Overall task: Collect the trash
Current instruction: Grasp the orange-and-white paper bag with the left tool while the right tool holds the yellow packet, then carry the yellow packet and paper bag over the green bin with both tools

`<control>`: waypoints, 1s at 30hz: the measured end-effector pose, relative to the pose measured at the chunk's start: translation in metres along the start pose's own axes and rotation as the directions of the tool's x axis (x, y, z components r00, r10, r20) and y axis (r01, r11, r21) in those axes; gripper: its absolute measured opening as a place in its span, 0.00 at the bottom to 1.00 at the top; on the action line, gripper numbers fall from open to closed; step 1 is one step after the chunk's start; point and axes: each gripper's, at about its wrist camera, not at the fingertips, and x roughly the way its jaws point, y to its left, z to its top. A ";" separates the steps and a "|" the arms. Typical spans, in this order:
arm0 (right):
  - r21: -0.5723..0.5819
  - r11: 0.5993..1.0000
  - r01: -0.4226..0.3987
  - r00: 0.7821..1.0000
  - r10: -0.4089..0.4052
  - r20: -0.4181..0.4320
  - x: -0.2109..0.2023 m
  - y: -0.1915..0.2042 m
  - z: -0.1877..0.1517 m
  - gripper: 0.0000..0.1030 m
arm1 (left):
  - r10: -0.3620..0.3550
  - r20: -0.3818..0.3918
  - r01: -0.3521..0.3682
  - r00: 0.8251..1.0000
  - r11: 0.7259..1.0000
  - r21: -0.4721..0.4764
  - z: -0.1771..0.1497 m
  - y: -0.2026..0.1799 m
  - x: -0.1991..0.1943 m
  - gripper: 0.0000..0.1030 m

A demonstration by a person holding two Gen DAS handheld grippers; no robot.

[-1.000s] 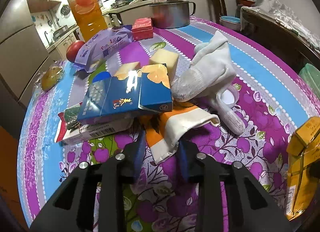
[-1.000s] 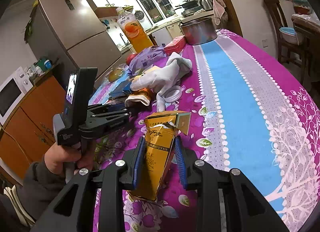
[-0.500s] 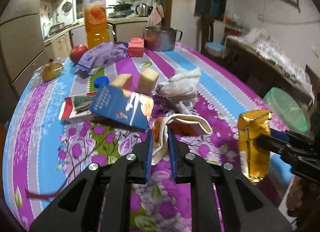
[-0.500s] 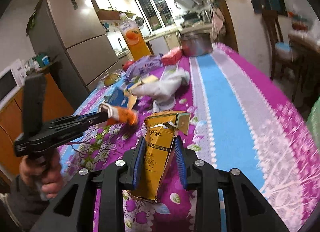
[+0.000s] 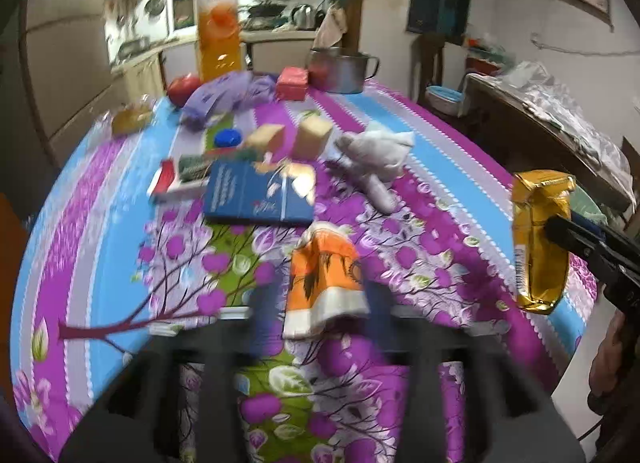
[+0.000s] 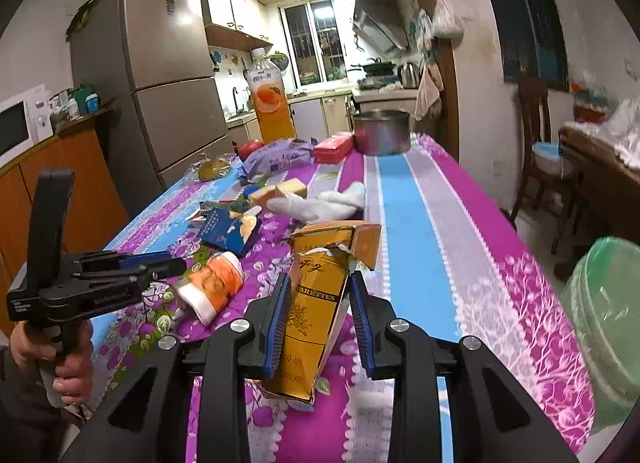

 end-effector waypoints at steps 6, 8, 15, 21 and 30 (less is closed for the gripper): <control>0.012 1.000 -0.027 1.000 0.027 -0.009 0.004 0.000 -0.001 0.31 | 0.007 -0.045 -0.007 0.999 1.000 0.001 0.010 -0.012 0.022 0.95; 0.016 0.999 -0.030 0.999 0.030 -0.011 0.005 -0.001 -0.001 0.31 | 0.048 -0.112 -0.046 0.993 0.999 0.027 0.006 -0.018 0.045 0.94; 0.015 0.999 -0.034 0.999 0.035 -0.020 0.009 -0.002 -0.002 0.31 | 0.080 -0.159 -0.086 0.984 0.996 -0.030 -0.001 -0.010 0.058 0.43; -0.019 1.000 -0.015 1.000 0.016 0.002 0.008 0.007 0.000 0.31 | 0.108 -0.068 -0.111 0.992 0.993 -0.039 -0.001 -0.017 0.031 0.37; -0.126 0.990 0.069 0.992 -0.055 0.110 -0.017 0.029 0.024 0.31 | 0.135 0.119 -0.134 0.984 0.991 -0.015 0.015 -0.063 -0.031 0.37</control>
